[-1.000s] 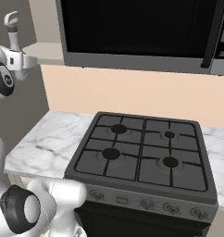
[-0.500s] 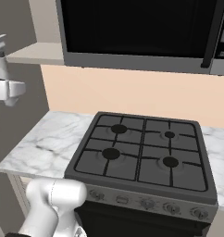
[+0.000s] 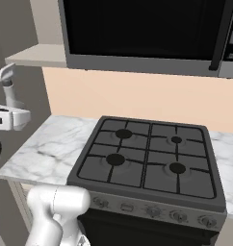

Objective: Move the cutting board and knife to the sink. Then move spray from the cabinet to the counter.

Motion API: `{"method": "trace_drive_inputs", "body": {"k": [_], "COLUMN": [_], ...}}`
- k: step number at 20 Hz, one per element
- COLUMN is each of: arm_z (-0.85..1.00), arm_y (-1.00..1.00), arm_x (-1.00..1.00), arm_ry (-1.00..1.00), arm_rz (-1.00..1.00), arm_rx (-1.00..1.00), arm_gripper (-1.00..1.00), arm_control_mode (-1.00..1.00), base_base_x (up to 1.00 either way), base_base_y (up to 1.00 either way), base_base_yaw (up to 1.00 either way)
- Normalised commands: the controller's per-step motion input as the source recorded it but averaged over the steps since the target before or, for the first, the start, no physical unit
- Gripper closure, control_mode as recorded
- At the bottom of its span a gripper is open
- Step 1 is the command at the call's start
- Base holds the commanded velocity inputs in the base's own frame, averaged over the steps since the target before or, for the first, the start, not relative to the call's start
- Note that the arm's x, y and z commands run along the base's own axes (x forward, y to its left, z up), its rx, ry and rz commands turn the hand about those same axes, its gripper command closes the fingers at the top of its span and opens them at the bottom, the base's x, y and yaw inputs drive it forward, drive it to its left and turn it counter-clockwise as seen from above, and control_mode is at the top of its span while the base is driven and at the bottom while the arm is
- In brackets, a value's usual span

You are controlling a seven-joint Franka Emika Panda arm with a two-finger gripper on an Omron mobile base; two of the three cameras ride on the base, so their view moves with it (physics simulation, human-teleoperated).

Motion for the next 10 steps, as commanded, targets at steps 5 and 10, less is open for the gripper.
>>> {"method": "trace_drive_inputs", "body": {"k": [5, 10], "arm_z": [-0.61, -0.39], "arm_y": [0.05, 0.09], "arm_x": [0.14, 0.29], "arm_ry": [0.0, 0.0], "arm_rz": [-0.25, -0.22], "arm_rx": [0.0, 0.01], "arm_gripper": [1.0, 1.0], "arm_control_mode": [-1.0, -1.0], "base_base_x": [0.0, 0.0], "base_base_y": [0.0, 0.0], "base_base_yaw": [0.0, 0.0]}}
